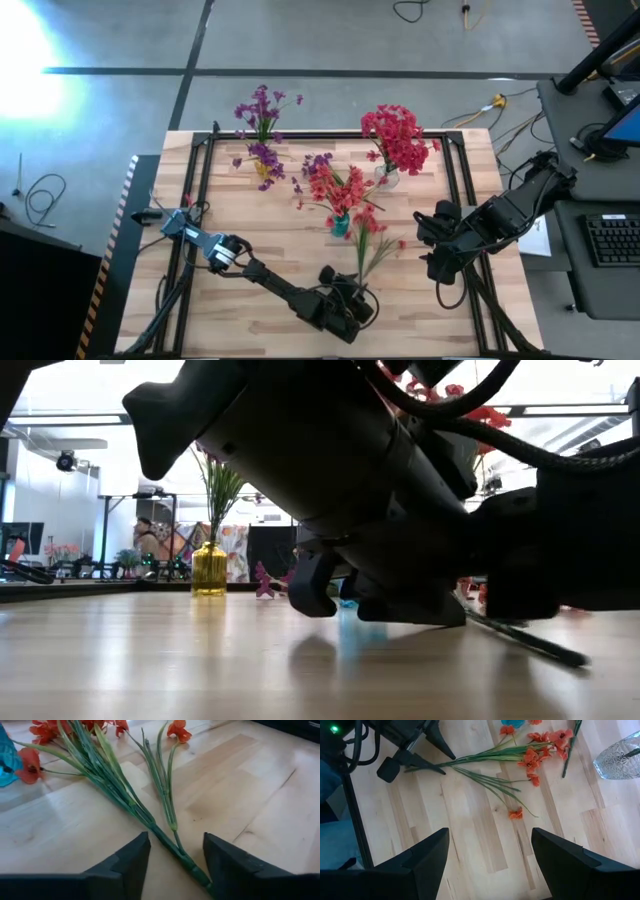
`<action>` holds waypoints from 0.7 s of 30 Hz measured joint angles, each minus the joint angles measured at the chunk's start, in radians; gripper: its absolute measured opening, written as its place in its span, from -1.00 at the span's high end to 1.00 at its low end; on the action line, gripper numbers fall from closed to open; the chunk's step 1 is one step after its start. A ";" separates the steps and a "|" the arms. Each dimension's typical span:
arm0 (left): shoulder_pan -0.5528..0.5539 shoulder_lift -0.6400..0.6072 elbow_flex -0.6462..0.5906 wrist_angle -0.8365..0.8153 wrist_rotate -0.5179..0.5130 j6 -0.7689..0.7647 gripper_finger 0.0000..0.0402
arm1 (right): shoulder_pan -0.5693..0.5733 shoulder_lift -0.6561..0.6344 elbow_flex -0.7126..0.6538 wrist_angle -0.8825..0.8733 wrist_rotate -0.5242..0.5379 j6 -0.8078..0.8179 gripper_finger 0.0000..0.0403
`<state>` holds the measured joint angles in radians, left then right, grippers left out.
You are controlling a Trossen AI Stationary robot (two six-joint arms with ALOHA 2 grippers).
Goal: Sort flowers into vase by color
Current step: Put the orange flowers into the blue vase
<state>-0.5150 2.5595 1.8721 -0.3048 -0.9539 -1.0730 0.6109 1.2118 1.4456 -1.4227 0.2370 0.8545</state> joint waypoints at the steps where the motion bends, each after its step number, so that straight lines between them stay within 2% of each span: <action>1: -0.001 -0.001 0.000 -0.005 0.000 -0.001 0.24 | 0.000 0.000 0.000 0.000 0.000 0.000 -0.36; 7: -0.009 -0.017 0.004 -0.078 0.017 -0.031 0.68 | 0.000 0.000 0.000 0.000 0.000 0.001 -0.36; 12: -0.021 -0.028 0.042 -0.225 0.040 -0.054 0.95 | 0.000 0.000 0.000 0.000 -0.001 0.001 -0.36; 21: -0.034 -0.032 0.154 -0.546 0.153 -0.076 1.00 | 0.000 0.000 0.000 0.000 -0.003 -0.001 -0.36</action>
<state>-0.5495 2.5273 2.0261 -0.8510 -0.8006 -1.1488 0.6111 1.2118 1.4456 -1.4231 0.2342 0.8536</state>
